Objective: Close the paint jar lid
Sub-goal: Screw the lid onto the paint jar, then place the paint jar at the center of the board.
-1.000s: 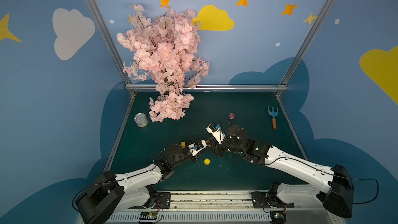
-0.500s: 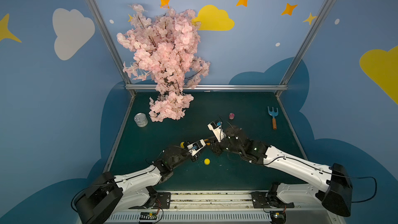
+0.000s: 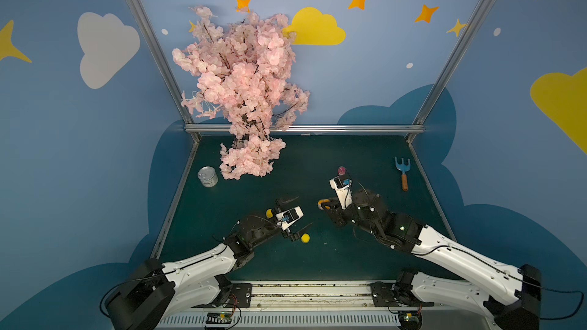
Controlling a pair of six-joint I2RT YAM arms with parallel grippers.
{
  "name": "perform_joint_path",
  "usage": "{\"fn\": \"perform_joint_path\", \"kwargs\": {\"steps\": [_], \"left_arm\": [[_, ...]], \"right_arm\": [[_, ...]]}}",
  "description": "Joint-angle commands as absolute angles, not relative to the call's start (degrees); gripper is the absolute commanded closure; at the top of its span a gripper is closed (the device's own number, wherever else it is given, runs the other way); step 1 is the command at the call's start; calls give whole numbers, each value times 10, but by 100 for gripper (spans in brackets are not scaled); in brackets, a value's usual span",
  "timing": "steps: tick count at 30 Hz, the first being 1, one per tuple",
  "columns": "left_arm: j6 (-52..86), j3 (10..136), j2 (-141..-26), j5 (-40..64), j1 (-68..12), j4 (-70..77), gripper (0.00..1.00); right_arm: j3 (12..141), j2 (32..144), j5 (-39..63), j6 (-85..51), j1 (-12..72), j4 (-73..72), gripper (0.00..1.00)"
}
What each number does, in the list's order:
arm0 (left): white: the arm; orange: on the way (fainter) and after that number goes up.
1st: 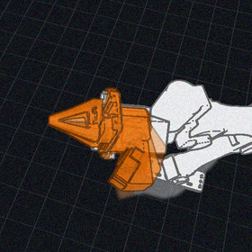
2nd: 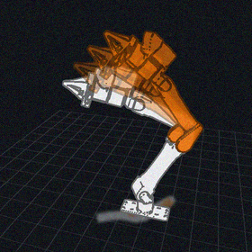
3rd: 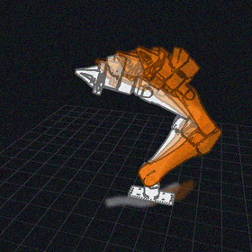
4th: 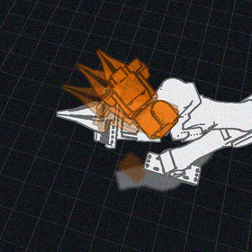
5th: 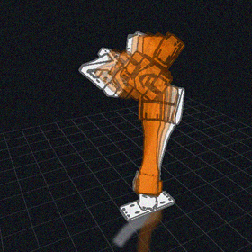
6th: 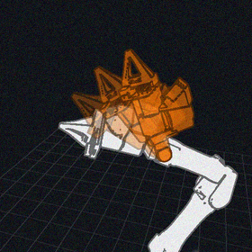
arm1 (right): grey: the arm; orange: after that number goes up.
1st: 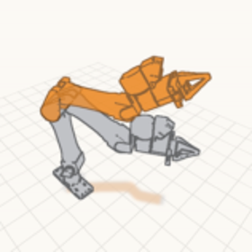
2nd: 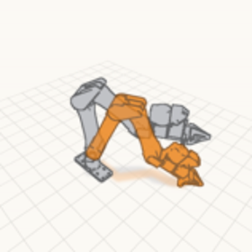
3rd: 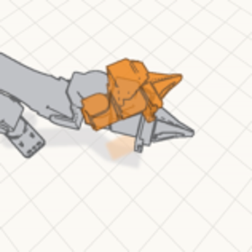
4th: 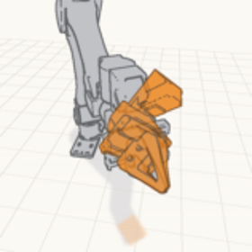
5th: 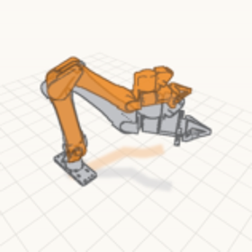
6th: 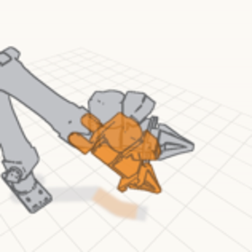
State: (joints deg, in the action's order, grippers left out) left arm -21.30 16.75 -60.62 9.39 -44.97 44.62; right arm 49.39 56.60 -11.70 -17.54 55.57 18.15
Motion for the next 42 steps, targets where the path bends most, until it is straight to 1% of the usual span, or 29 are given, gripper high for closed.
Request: {"fn": "perform_joint_path", "kwargs": {"steps": [1, 4, 6, 8, 9, 13, 16, 19, 23, 26, 30, 33, 35, 38, 42], "left_arm": [[-217, 194, -612, 145, -448, 410, 0], [-183, 234, -665, 150, -448, 362, 0], [-144, 289, -709, 162, -448, 288, 0], [-146, 344, -742, 205, -449, 201, 0], [-142, 360, -754, 221, -451, 185, 0], [-109, 344, -767, 205, -451, 247, 0], [-62, 339, -783, 142, -453, 297, 0], [-63, 349, -797, 108, -458, 294, 0], [-101, 328, -786, 130, -462, 307, 0], [-96, 314, -776, 128, -463, 325, 0], [-94, 330, -795, 109, -462, 308, 0], [-102, 341, -810, 112, -462, 292, 0], [-119, 340, -813, 120, -462, 285, 0], [-131, 347, -812, 99, -462, 260, 0], [-135, 344, -811, 77, -462, 263, 0]], "right_arm": [[509, 539, -167, -155, 542, 250, 100], [526, 533, -184, -140, 520, 291, 100], [543, 540, -182, -131, 498, 316, 100], [555, 549, -174, -124, 476, 330, 100], [559, 556, -168, -119, 461, 336, 100], [569, 588, -118, -106, 389, 338, 100], [572, 619, -81, -94, 329, 323, 100], [578, 665, -43, -81, 272, 302, 100], [604, 753, -20, -58, 213, 280, 100], [625, 815, -1, -48, 180, 254, 100], [685, 908, 4, -37, 164, 263, 100], [770, 993, 24, -21, 163, 337, 100], [813, 1045, 25, -15, 166, 354, 100], [838, 1089, 27, -17, 167, 349, 100], [844, 1114, 31, -27, 179, 339, 100]]}}
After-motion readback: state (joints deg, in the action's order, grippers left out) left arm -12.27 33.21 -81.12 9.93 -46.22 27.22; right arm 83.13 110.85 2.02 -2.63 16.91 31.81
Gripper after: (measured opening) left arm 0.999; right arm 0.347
